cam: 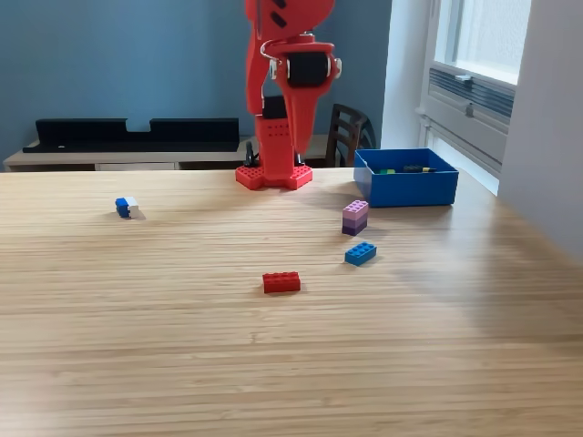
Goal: Grasp a lego block and put it in the bin.
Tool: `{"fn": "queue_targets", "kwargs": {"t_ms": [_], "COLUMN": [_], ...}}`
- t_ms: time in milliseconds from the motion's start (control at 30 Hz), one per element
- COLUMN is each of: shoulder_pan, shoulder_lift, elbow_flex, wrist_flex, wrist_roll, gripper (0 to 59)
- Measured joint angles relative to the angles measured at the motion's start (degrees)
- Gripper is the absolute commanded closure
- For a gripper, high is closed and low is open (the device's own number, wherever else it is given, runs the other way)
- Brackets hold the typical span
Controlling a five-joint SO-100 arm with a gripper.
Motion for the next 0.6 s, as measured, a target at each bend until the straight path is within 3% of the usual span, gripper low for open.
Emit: {"fn": "queue_targets", "kwargs": {"t_ms": [600], "shoulder_pan": [8.61], "shoulder_lift": [0.00], "elbow_flex": [-2.81], "wrist_flex": [0.00], "wrist_roll": [0.44], "gripper": [58.5]}}
